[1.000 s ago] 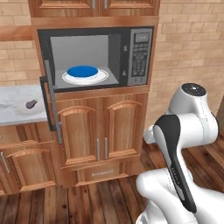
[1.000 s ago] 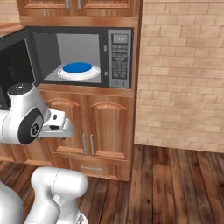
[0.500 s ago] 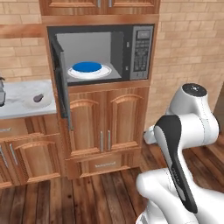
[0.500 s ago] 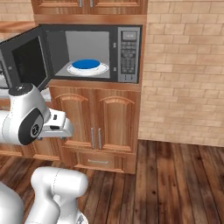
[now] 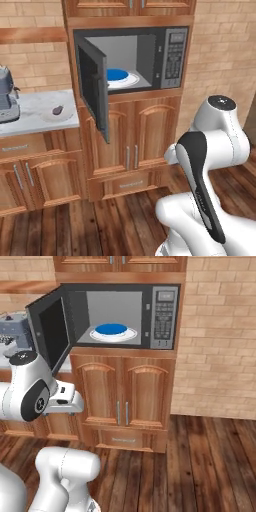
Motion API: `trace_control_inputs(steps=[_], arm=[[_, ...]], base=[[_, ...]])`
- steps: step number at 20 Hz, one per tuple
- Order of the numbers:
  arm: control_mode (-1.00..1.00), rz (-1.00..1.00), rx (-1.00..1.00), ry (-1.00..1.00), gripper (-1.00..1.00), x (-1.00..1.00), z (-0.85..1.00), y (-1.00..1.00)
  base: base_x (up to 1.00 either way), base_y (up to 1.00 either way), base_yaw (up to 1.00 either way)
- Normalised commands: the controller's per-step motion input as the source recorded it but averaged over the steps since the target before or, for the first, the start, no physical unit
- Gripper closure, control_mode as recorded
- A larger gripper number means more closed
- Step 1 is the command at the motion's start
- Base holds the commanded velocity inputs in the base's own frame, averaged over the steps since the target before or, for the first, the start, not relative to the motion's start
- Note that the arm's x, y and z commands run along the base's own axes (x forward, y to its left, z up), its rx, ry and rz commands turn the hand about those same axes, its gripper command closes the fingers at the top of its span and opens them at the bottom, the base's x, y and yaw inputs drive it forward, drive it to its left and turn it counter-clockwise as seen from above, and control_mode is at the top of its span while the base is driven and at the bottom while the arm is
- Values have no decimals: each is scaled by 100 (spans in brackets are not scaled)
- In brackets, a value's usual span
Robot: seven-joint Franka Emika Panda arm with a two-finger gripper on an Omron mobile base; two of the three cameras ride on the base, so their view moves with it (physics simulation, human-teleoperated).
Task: Pick the eggplant from the counter and place it in the microwave. Then turn on the microwave.
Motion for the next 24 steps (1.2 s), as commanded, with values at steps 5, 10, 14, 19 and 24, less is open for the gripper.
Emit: trace_control_inputs(steps=[5, 10, 14, 19, 24], arm=[[100, 0, 0, 0, -100, 0, 0, 0], [100, 0, 0, 0, -100, 0, 0, 0], [100, 0, 0, 0, -100, 0, 0, 0], [100, 0, 0, 0, -100, 0, 0, 0], [100, 0, 0, 0, -100, 0, 0, 0]], base=[[-26, 60, -9], [-28, 62, -4], [-28, 64, 0], [-25, 64, 0], [-8, 62, 0]])
